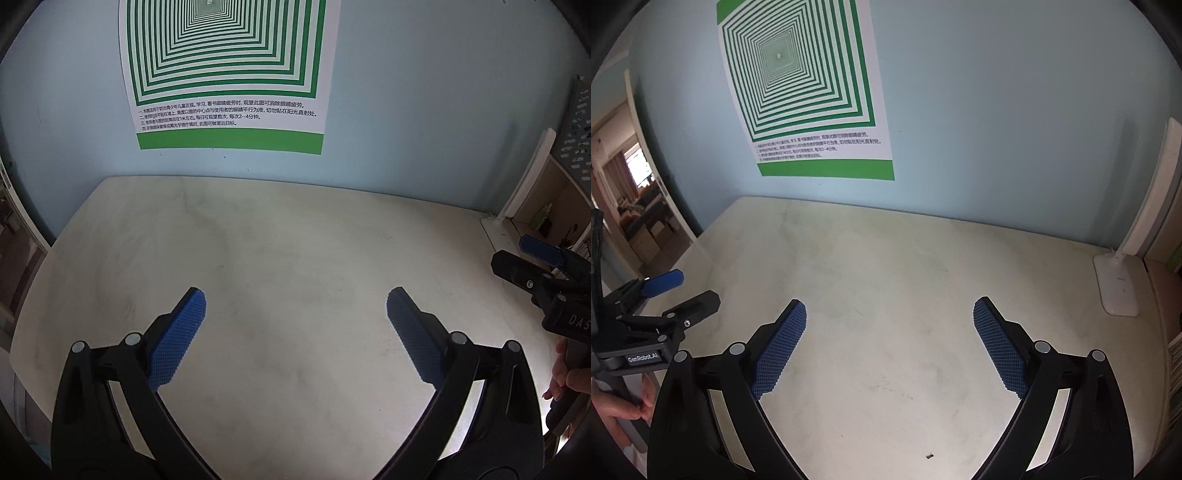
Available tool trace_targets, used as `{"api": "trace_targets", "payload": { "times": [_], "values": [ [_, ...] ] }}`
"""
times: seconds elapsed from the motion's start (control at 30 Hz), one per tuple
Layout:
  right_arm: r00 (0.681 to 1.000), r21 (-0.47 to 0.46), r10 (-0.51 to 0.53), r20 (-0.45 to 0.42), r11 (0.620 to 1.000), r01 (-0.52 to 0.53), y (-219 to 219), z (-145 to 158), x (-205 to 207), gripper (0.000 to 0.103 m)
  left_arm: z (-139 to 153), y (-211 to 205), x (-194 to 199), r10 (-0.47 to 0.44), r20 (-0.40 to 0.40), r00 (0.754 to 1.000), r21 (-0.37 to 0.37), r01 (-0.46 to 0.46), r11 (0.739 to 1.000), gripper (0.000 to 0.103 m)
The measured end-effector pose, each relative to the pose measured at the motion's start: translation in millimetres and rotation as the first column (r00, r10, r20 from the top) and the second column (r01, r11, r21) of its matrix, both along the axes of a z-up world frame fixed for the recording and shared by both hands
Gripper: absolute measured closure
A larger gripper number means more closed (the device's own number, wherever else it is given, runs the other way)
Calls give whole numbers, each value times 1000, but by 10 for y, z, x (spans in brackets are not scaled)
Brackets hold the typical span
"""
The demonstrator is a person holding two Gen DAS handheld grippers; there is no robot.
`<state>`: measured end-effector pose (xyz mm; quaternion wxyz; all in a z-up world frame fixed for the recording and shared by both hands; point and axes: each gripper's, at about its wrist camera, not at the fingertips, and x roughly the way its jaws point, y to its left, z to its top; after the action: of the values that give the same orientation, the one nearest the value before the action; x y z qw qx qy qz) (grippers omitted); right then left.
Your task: Collect trash
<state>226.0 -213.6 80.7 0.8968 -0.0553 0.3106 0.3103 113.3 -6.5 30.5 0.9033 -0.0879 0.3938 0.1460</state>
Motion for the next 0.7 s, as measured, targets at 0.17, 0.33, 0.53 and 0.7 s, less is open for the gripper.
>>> {"api": "trace_targets", "payload": {
  "times": [0.17, 0.33, 0.53, 0.7],
  "values": [
    [999, -21, -35, 17, 999, 36, 59, -5, -10, 12, -10, 109, -11, 16, -2, 1000, -16, -16, 1000, 7],
    [993, -100, -91, 71, 990, 97, 106, -81, -79, 12, -46, 155, 32, 22, -13, 1000, -14, -22, 1000, 7],
    [989, -91, -140, 49, 985, 144, 30, -153, -75, 12, -43, 145, 41, 33, -23, 999, 35, -32, 999, 7],
    [987, -85, -154, 42, 984, 157, -29, -150, -104, 12, -64, 124, 49, 34, -19, 999, 37, -33, 999, 7]
  ]
}}
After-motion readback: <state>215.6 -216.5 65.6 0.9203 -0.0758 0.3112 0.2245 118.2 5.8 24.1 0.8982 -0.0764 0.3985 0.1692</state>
